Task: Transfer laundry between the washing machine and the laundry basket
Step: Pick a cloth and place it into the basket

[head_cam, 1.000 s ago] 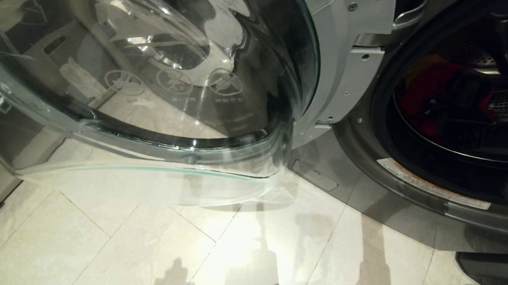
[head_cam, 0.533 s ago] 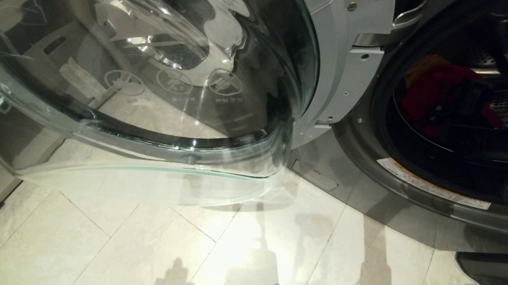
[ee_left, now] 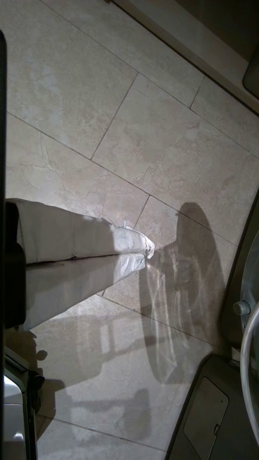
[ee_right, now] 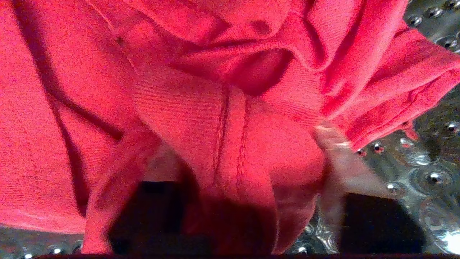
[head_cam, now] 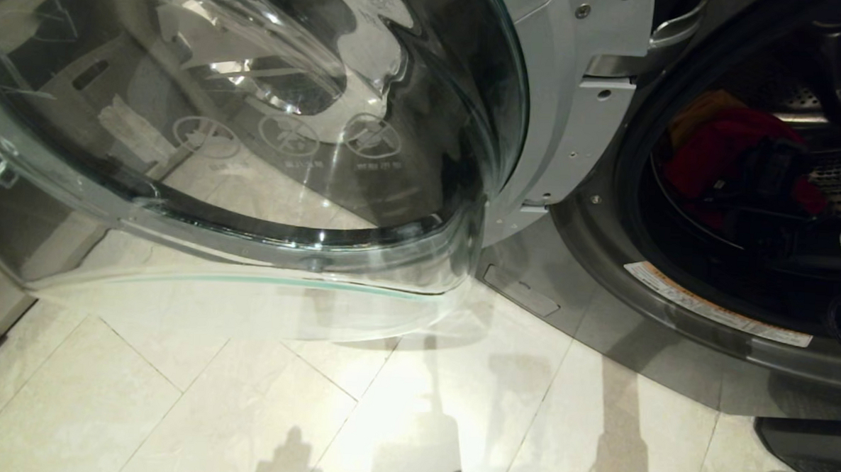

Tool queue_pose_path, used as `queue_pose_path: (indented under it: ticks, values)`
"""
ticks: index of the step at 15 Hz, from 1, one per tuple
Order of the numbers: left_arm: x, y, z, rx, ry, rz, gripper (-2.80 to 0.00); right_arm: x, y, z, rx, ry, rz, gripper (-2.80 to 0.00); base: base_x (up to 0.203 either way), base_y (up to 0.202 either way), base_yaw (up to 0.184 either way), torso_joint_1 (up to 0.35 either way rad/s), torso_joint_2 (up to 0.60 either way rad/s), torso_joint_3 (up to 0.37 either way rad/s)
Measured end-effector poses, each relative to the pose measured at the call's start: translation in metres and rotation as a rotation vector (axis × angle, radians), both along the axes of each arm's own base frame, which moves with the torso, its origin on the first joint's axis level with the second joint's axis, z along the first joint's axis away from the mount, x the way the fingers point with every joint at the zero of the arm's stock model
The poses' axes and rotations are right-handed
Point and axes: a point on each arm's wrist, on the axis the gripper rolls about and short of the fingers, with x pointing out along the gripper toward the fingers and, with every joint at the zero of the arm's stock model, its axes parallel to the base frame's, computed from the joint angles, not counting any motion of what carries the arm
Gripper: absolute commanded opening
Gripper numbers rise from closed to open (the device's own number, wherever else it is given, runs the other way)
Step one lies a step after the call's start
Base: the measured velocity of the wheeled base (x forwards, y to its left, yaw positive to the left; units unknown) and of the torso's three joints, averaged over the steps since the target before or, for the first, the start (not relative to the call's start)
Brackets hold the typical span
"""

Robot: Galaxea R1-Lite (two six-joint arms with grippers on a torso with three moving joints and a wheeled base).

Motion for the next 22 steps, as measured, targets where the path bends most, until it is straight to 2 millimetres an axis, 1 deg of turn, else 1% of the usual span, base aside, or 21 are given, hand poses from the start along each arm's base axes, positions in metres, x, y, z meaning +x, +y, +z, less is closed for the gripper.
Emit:
queue_pose_path:
  ticks: [6, 8, 10, 13, 16, 20, 22]
  values:
    - [0.0, 0.0, 0.0, 0.0, 0.0, 0.001, -2.8, 0.001, 0.003, 0.0, 0.0, 0.004, 0.013, -2.8, 0.0, 0.0, 0.0, 0.0, 0.0, 0.0]
    - [0.0, 0.0, 0.0, 0.0, 0.0, 0.001, -2.8, -0.001, 0.008, 0.005, -0.001, -0.003, 0.025, -2.8, 0.0, 0.0, 0.0, 0.0, 0.0, 0.0]
    - [0.0, 0.0, 0.0, -0.003, 0.0, 0.001, -2.8, -0.004, 0.014, 0.016, -0.006, -0.022, 0.036, -2.8, 0.0, 0.0, 0.0, 0.0, 0.0, 0.0]
    - [0.0, 0.0, 0.0, -0.003, 0.0, 0.0, -2.8, -0.015, 0.023, 0.041, -0.021, -0.066, 0.052, -2.8, 0.0, 0.0, 0.0, 0.0, 0.0, 0.0]
    - [0.0, 0.0, 0.0, 0.0, 0.0, -0.001, -2.8, -0.032, 0.031, 0.072, -0.033, -0.104, 0.063, -2.8, 0.0, 0.0, 0.0, 0.0, 0.0, 0.0]
    - [0.0, 0.0, 0.0, -0.002, 0.0, -0.001, -2.8, -0.067, 0.038, 0.114, -0.052, -0.136, 0.062, -2.8, 0.0, 0.0, 0.0, 0.0, 0.0, 0.0]
    - [0.0, 0.0, 0.0, -0.004, 0.0, 0.0, -2.8, -0.09, 0.042, 0.129, -0.063, -0.138, 0.062, -2.8, 0.0, 0.0, 0.0, 0.0, 0.0, 0.0]
